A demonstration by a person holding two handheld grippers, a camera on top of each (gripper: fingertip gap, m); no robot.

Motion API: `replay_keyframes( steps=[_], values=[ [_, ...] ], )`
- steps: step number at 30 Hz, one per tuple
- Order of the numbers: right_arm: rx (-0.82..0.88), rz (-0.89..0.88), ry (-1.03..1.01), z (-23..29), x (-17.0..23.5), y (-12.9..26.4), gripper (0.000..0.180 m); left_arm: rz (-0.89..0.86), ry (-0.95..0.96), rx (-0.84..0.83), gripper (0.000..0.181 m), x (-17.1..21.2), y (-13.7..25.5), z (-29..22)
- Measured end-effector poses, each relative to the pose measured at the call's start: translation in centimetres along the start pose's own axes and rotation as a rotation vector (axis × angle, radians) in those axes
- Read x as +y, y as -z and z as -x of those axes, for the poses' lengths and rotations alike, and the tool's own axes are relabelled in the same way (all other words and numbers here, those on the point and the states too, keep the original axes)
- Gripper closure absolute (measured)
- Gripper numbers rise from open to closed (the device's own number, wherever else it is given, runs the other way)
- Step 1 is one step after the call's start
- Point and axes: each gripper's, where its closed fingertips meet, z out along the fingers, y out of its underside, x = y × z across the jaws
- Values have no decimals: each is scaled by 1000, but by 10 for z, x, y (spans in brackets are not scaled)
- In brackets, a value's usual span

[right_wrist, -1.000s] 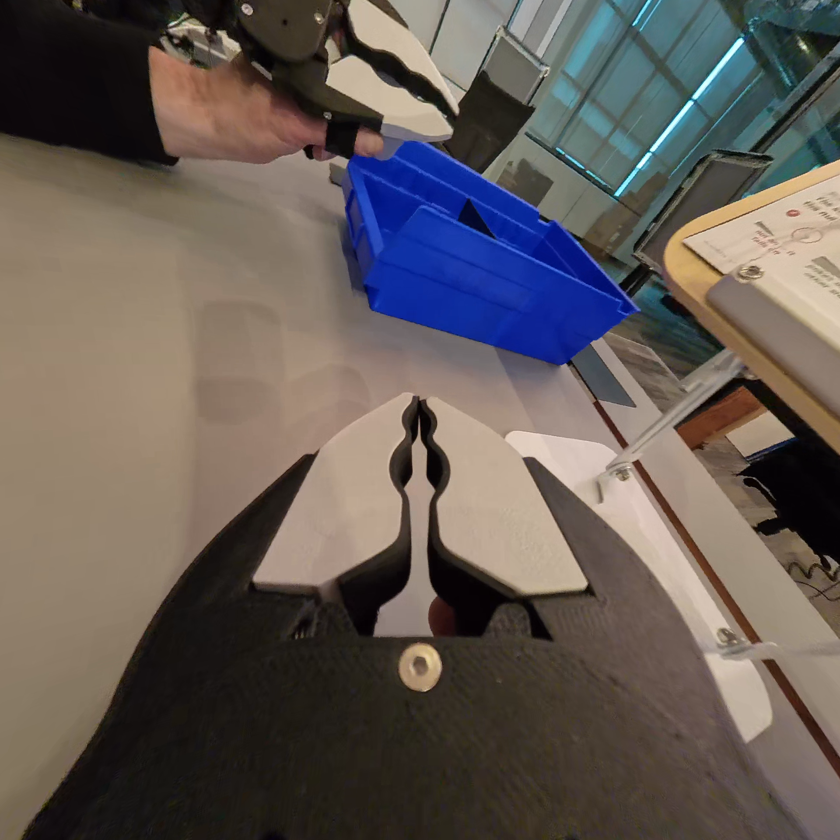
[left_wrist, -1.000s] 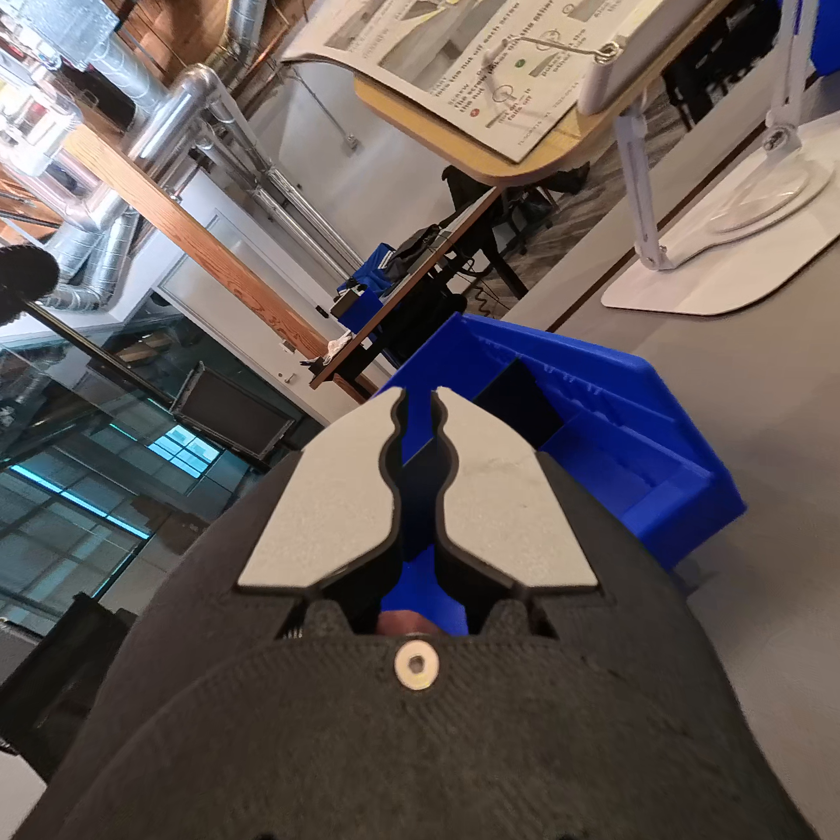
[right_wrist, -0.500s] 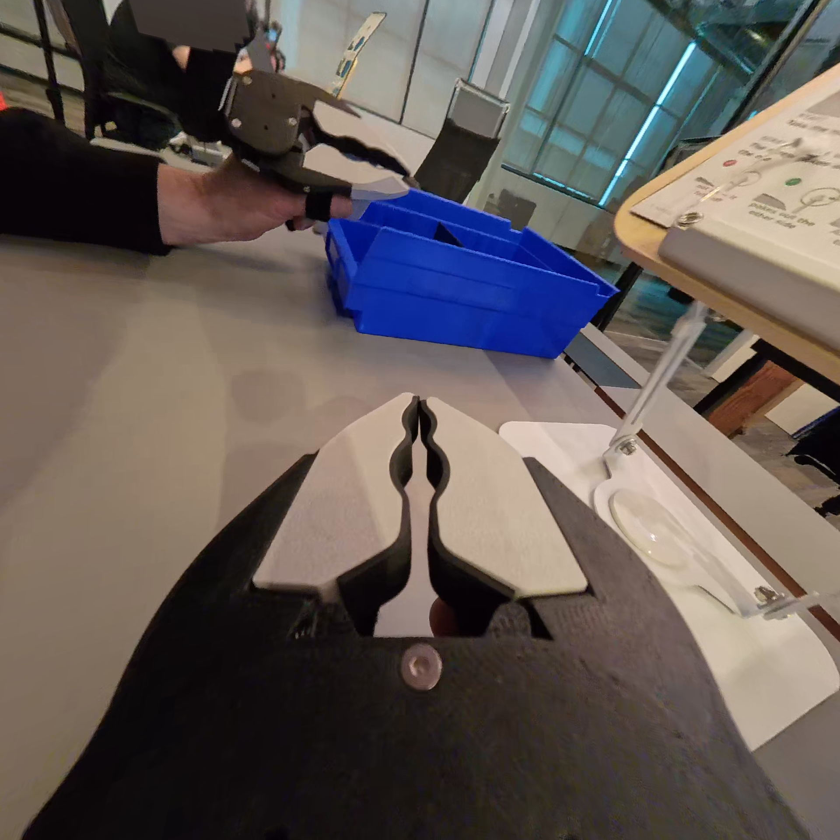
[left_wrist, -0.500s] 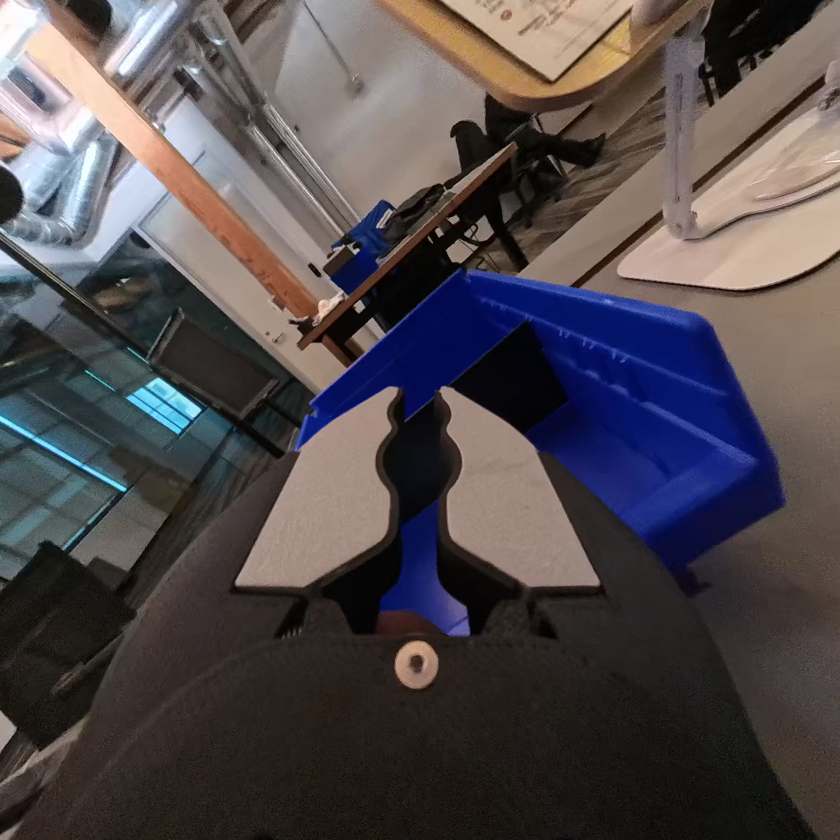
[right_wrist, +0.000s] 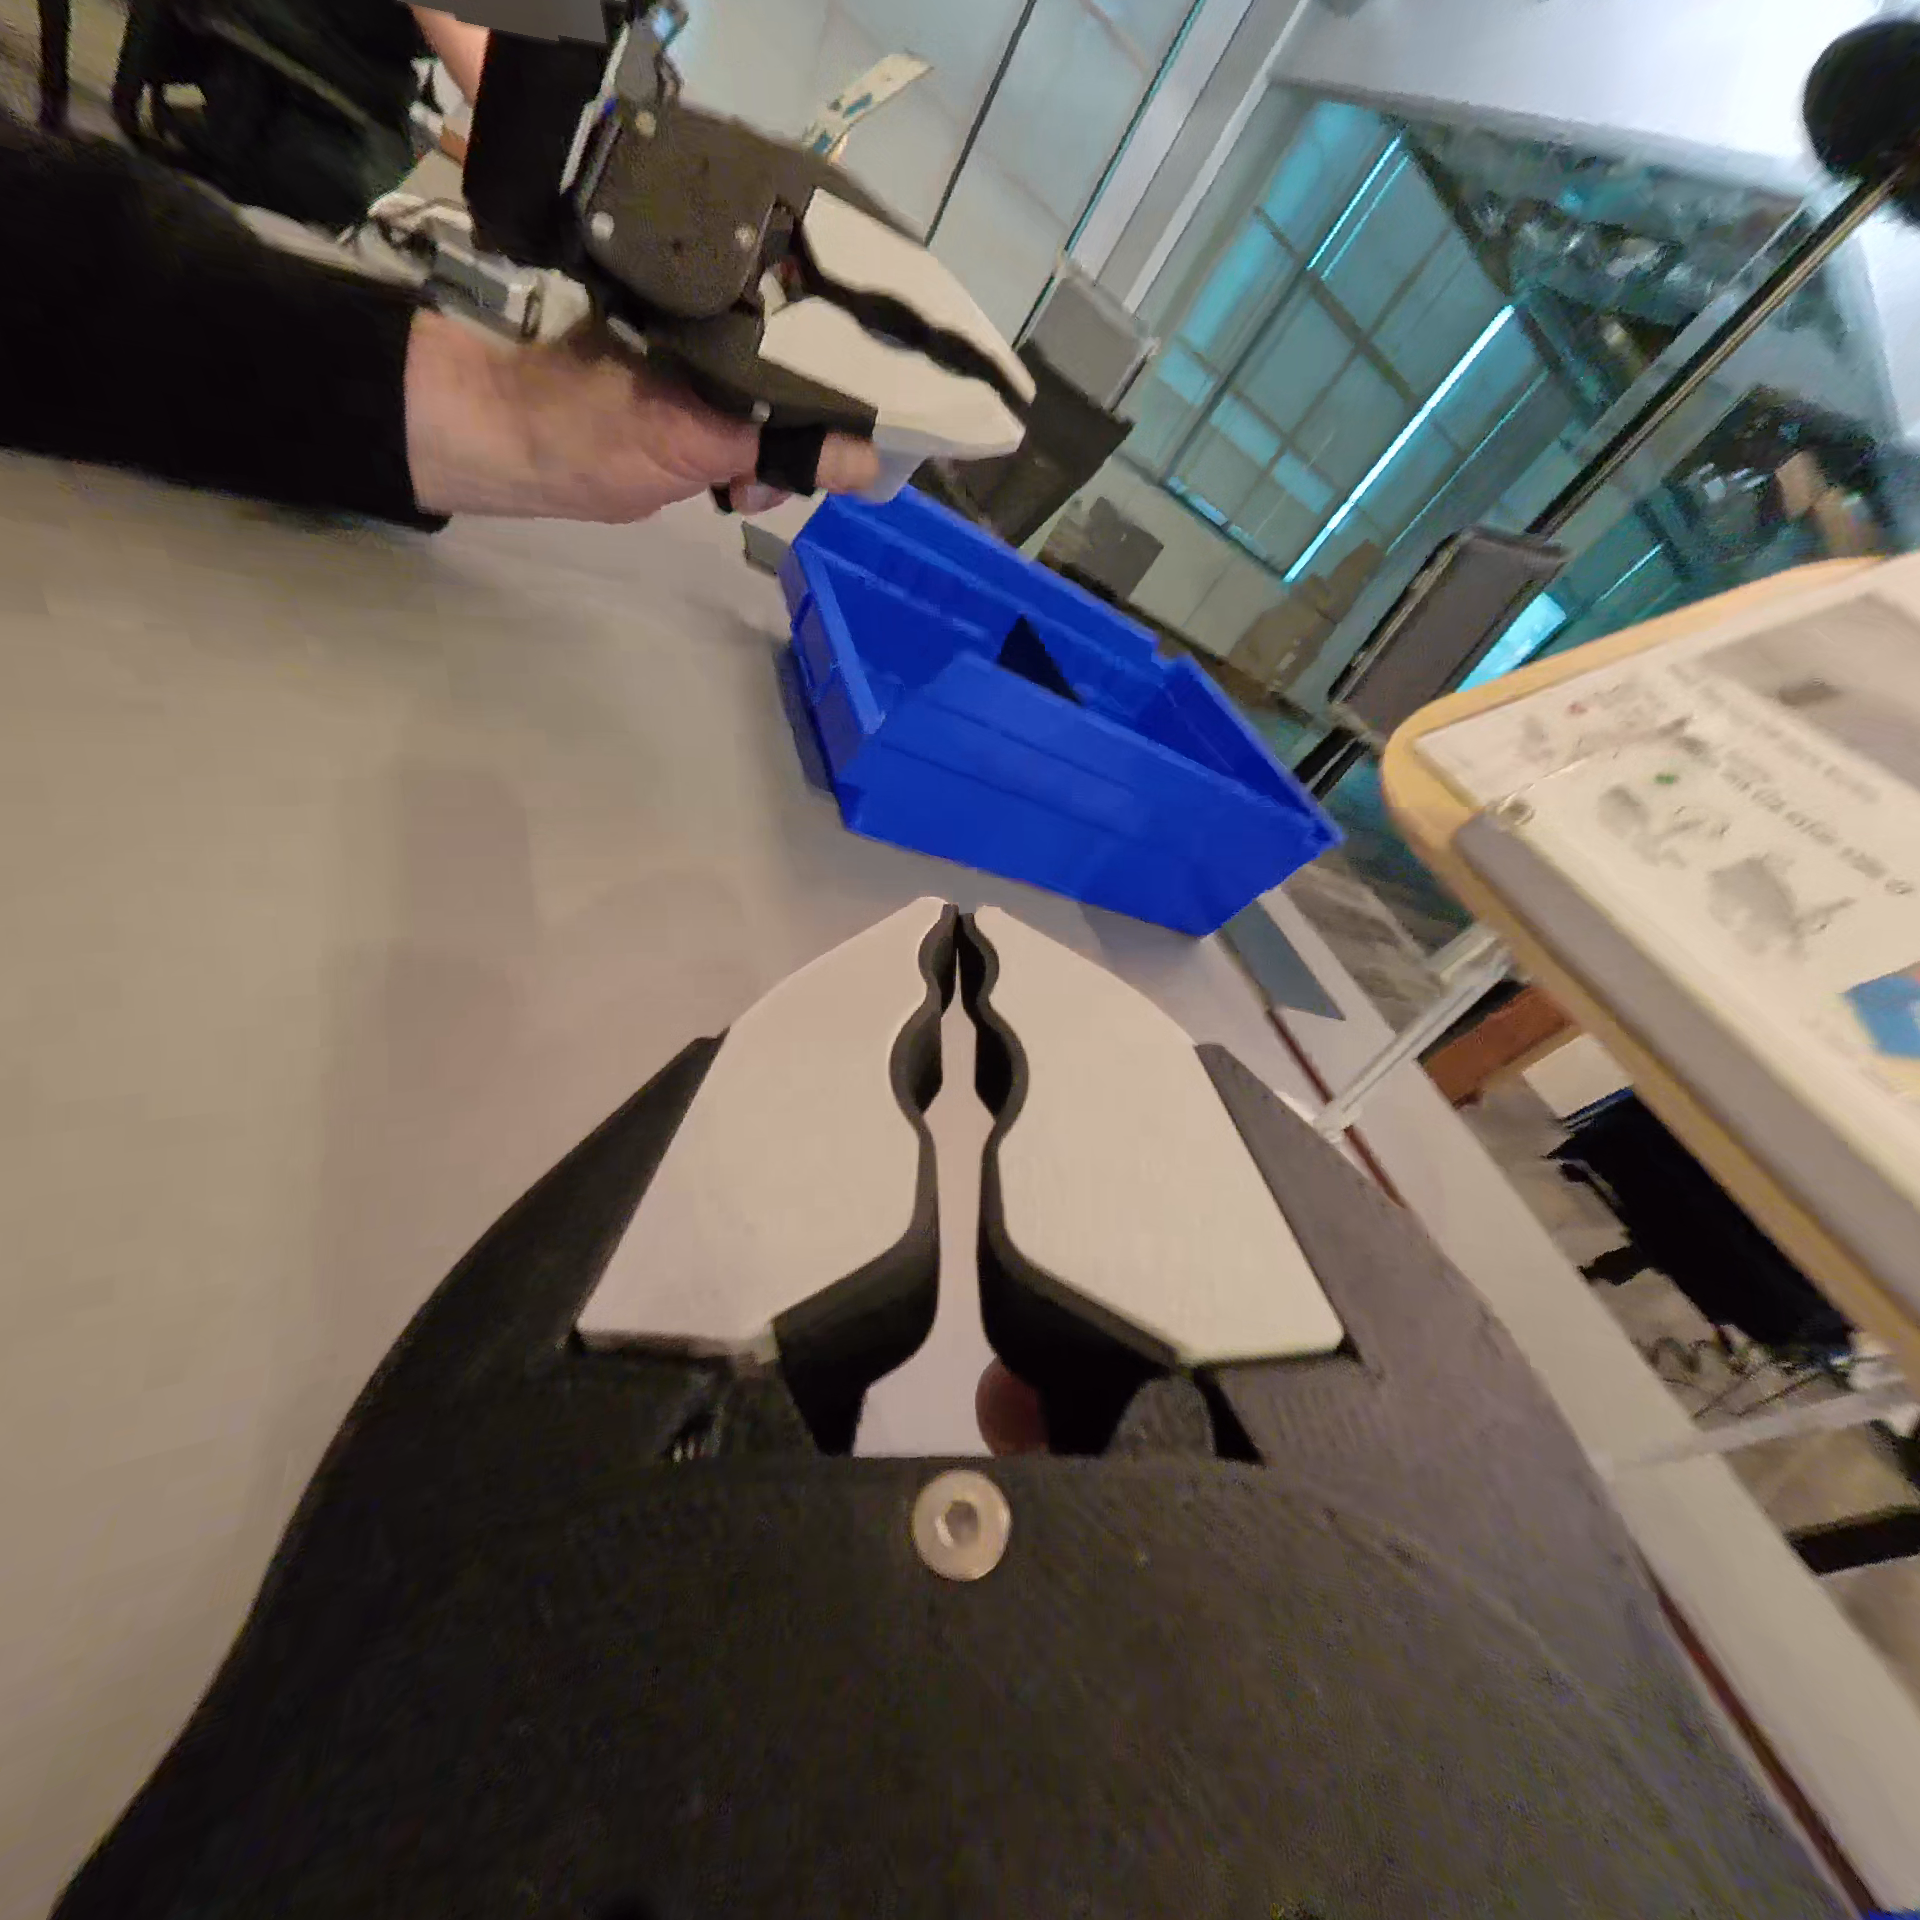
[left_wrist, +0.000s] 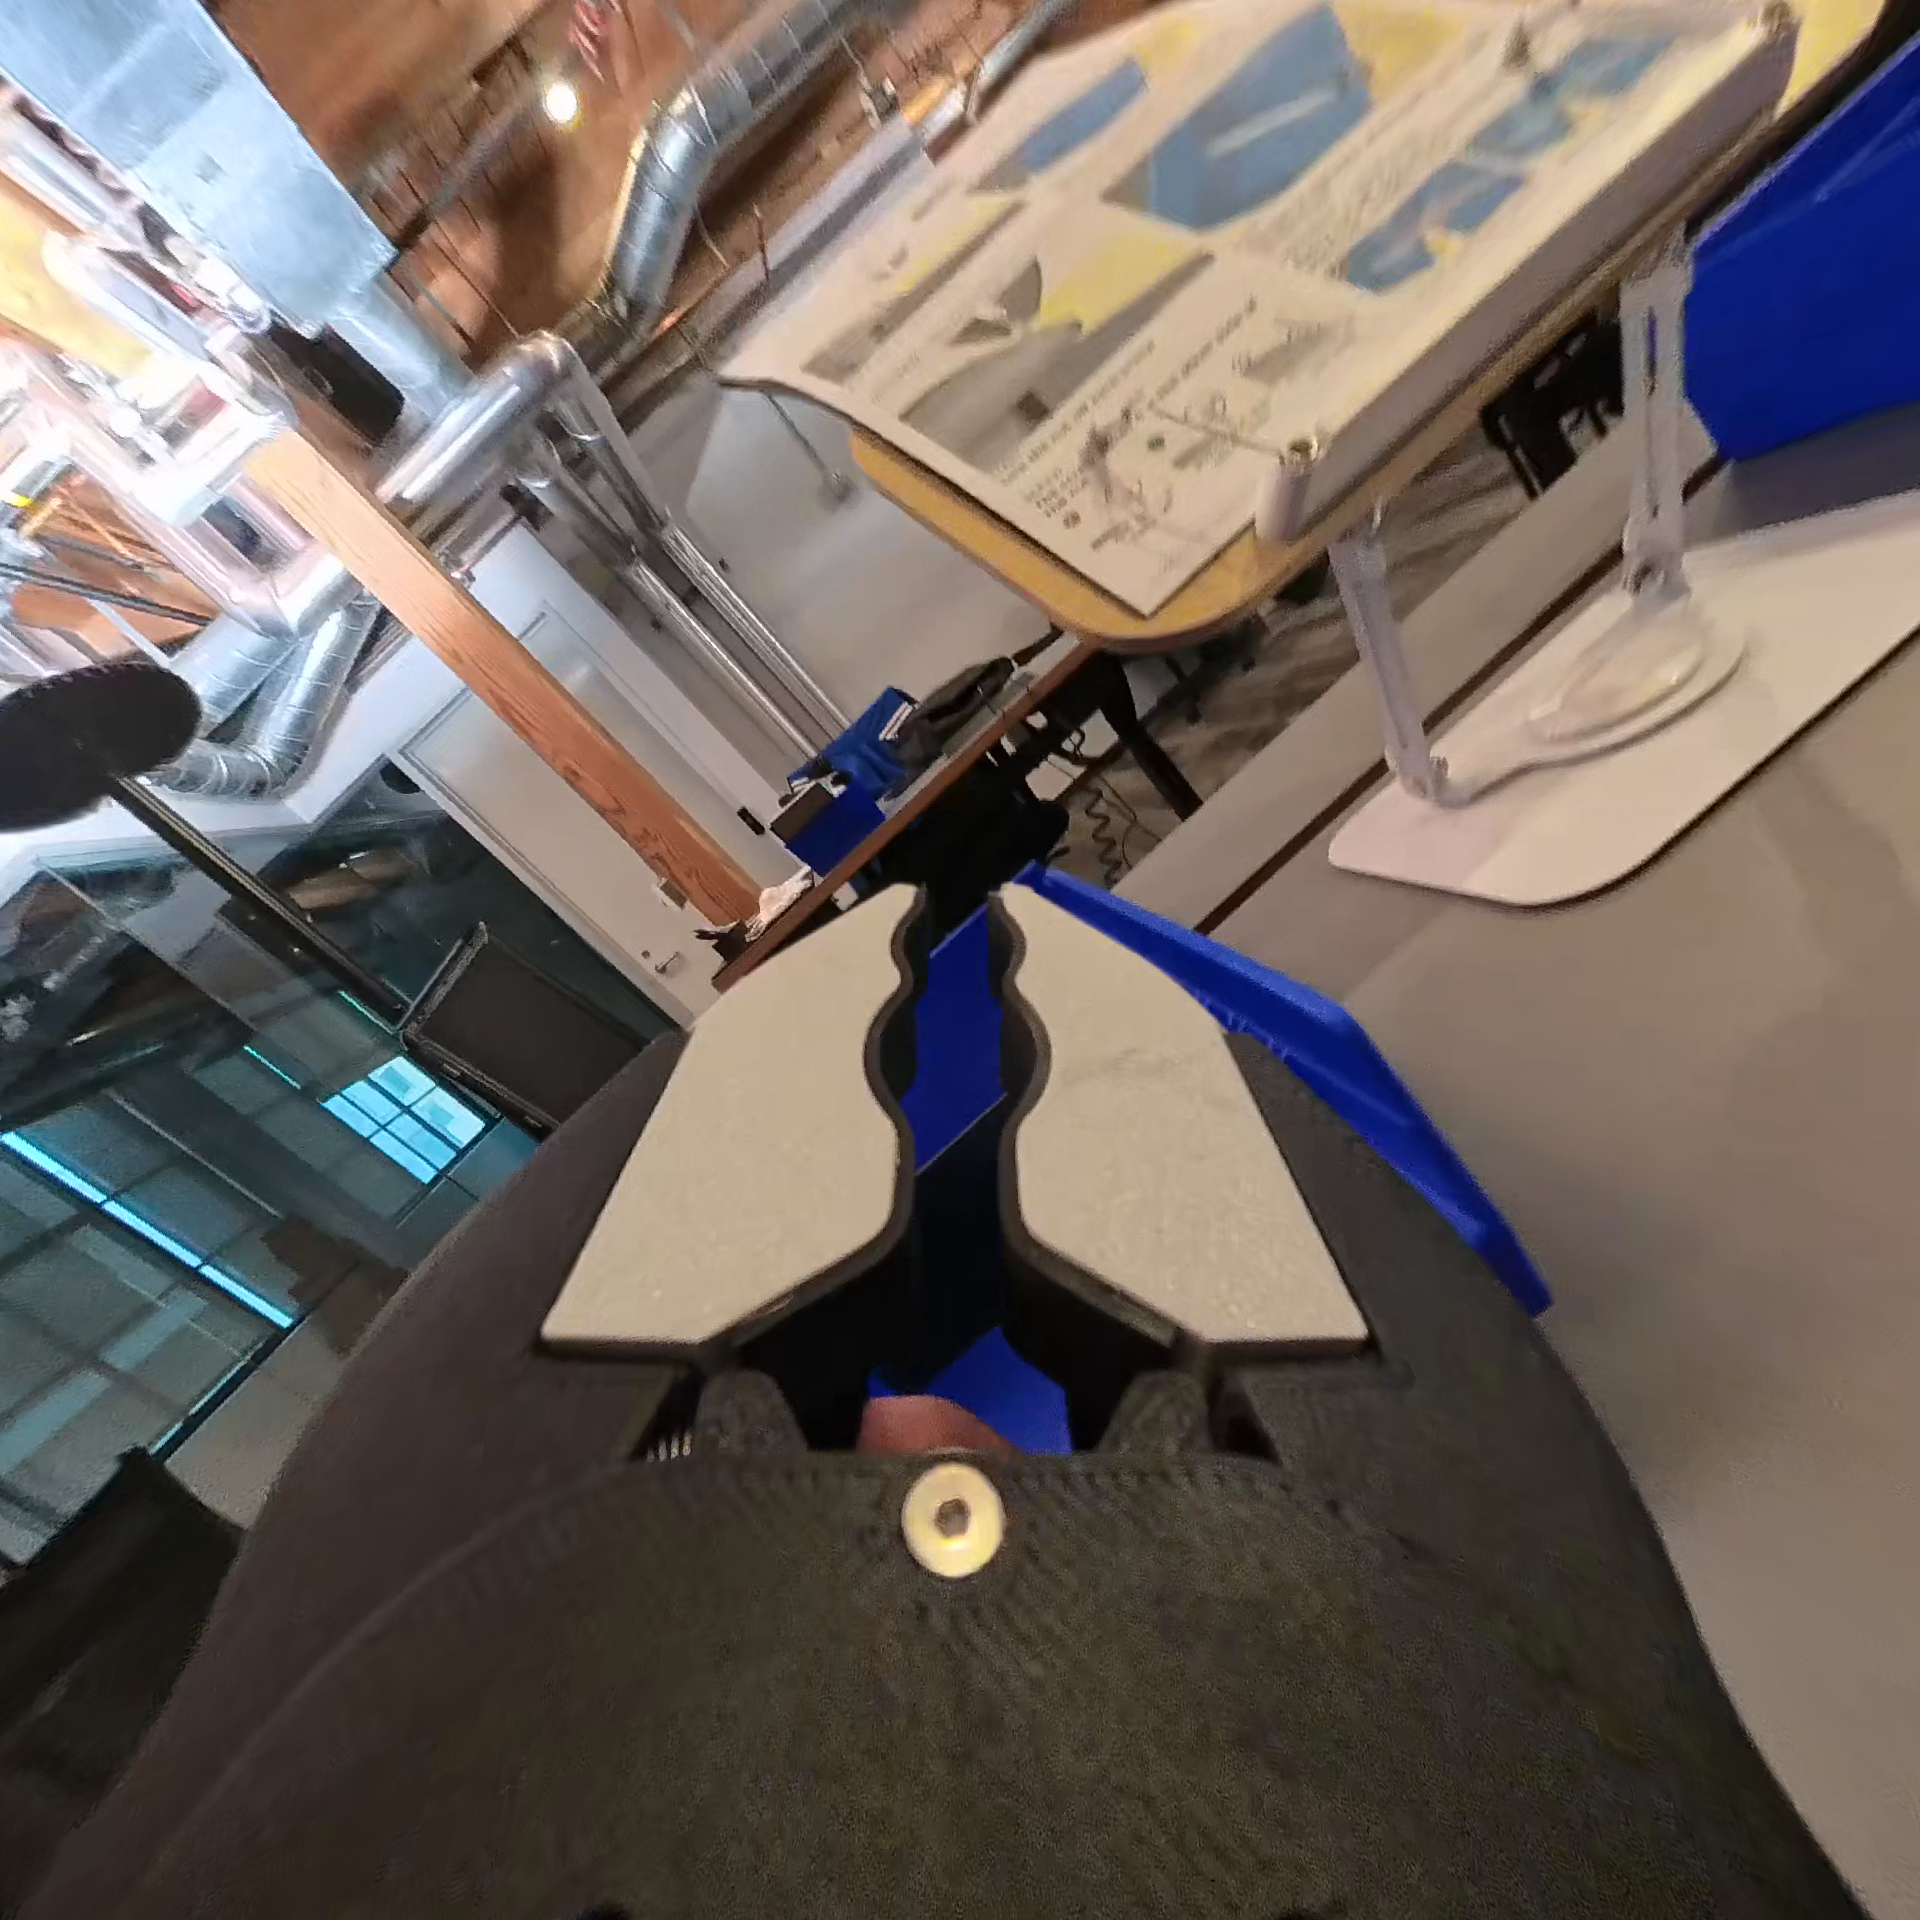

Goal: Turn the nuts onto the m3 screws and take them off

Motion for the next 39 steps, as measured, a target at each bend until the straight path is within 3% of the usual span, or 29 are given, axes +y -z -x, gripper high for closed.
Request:
replay_keyframes(
  steps=[5,10,18,23,27,31,33,39],
  values=[
    [123,-50,-107,16,-50,45,179,29,-36,-15,171,-1,19,-15],
    [198,23,-132,59,-59,97,177,21,44,-9,172,-3,33,-19],
    [340,129,-162,36,-34,178,175,56,65,92,171,-3,20,-52],
    [626,199,-225,-32,9,291,175,38,196,166,172,-8,23,-66],
    [815,315,-261,-62,37,372,155,89,231,160,172,7,18,-64],
    [850,353,-421,-53,74,424,129,100,304,129,172,15,20,-52],
    [825,428,-512,-42,96,436,107,112,341,130,172,19,19,-52],
    [679,604,-671,-3,137,442,90,123,289,142,172,20,16,-59]
  ],
)
